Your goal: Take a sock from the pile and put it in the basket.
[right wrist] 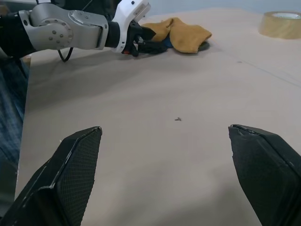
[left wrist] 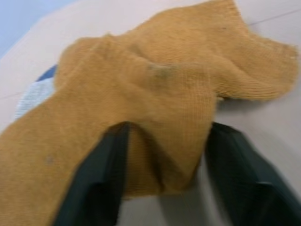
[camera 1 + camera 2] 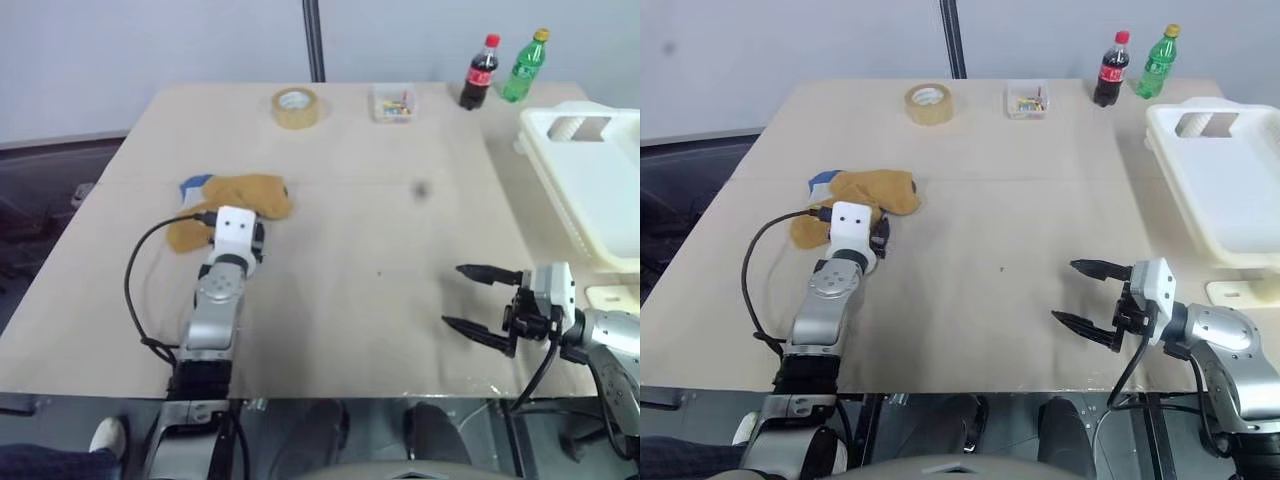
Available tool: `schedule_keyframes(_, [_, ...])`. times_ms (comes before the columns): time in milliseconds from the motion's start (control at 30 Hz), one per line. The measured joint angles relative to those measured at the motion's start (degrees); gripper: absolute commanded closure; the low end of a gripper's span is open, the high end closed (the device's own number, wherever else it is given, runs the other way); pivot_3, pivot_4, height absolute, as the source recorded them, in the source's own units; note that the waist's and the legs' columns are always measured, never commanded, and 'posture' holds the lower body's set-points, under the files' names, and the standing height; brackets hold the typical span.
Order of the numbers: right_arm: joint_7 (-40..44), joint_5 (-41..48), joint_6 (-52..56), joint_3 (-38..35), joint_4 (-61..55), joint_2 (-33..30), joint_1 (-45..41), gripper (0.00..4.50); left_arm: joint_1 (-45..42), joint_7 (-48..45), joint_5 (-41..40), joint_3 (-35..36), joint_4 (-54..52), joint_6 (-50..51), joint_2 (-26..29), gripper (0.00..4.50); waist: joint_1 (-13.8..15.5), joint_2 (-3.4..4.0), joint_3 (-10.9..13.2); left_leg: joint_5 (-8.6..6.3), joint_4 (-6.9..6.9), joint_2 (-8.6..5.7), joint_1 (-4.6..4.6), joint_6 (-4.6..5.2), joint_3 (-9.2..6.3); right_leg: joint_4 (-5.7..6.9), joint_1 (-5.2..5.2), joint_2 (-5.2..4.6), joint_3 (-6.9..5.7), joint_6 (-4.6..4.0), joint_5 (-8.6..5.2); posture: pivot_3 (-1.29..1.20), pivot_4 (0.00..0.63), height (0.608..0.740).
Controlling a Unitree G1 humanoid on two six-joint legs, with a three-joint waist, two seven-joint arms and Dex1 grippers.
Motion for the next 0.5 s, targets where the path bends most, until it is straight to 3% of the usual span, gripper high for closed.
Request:
schedule_keyframes(233, [0.0, -0.7, -0.3, 0.3, 0.0, -0.2, 0.1, 0.0, 3.3, -2.7, -0.3, -1.8, -8.7, 2.6, 0.4, 1.85, 0.1, 0.0, 0.0, 0.0, 0.0, 0.0, 0.0, 0.0, 0.01, 0.0, 0.01, 0.0, 0.01, 0.0, 0.0, 0.0, 0.15, 0.74])
schedule_keyframes(400, [-0.1, -0.9, -0.3, 0.3, 0.0, -0.1, 0.5, 0.0, 4.9, -3.1, -0.2, -1.9, -11.5, 4.9, 0.4, 4.19, 0.1, 0.0, 0.0, 0.0, 0.0, 0.0, 0.02, 0.0, 0.0, 0.01, 0.01, 0.01, 0.0, 0.0, 0.0, 0.0, 0.15, 0.74])
schedule_keyframes(433, [-0.1, -0.9, -0.4, 0.3, 0.0, -0.1, 0.5, 0.0, 5.1, -3.0, -0.2, -1.9, -11.5, 4.9, 0.4, 4.43, 0.1, 0.0, 0.0, 0.0, 0.0, 0.0, 0.01, 0.0, 0.0, 0.01, 0.01, 0.01, 0.0, 0.0, 0.0, 0.0, 0.15, 0.74])
schedule_keyframes(500, [-0.1, -0.9, -0.4, 0.5, 0.2, -0.1, 0.4, 0.0, 5.2, -2.8, 0.0, -1.9, -11.4, 4.9, 0.4, 4.43, 0.1, 0.0, 0.0, 0.0, 0.0, 0.0, 0.01, 0.0, 0.0, 0.0, 0.01, 0.01, 0.0, 0.0, 0.0, 0.0, 0.15, 0.74])
